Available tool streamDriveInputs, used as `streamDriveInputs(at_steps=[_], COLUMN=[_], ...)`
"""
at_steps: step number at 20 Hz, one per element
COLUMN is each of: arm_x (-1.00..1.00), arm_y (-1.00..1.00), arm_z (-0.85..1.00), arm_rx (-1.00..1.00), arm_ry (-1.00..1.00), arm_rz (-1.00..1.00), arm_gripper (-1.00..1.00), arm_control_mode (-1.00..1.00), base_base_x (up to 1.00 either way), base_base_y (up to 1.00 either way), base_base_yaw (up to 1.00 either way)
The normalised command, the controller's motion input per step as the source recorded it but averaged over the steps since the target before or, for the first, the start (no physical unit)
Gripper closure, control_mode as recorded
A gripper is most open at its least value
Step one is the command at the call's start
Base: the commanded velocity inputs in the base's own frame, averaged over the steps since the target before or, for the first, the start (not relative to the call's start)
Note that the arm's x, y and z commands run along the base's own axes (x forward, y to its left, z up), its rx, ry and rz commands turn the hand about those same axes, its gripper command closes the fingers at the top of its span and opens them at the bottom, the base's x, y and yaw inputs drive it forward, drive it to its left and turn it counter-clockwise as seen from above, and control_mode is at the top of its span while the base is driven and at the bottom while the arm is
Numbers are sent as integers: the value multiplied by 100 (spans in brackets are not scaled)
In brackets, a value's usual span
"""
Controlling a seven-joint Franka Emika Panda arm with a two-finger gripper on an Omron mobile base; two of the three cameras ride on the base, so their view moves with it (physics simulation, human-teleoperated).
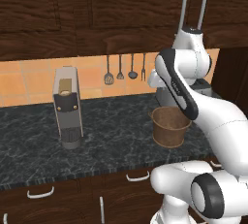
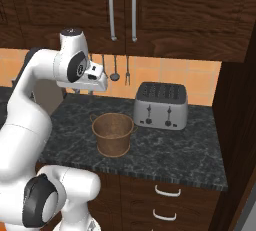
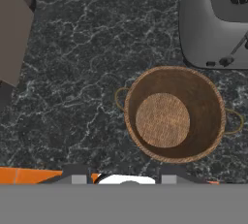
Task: Open the cabinet, pick up the bread from the cabinet and place it in the basket. Then move the basket to the dining counter.
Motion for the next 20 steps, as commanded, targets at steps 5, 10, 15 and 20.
streamDriveInputs(at_steps=[5, 10, 15, 20], arm_x=[1, 0, 0, 3], arm_y=[-11, -44, -39, -17], arm_z=[10, 42, 83, 100], arm_rx=[4, 3, -4, -8], arm_ry=[-6, -23, -33, -24], arm_rz=[0, 0, 0, 0], arm_gripper=[-100, -100, -100, -100], arm_control_mode=[-100, -100, -100, -100], base_base_x=[0, 0, 0, 0], base_base_y=[0, 0, 0, 0], base_base_yaw=[0, 0, 0, 0])
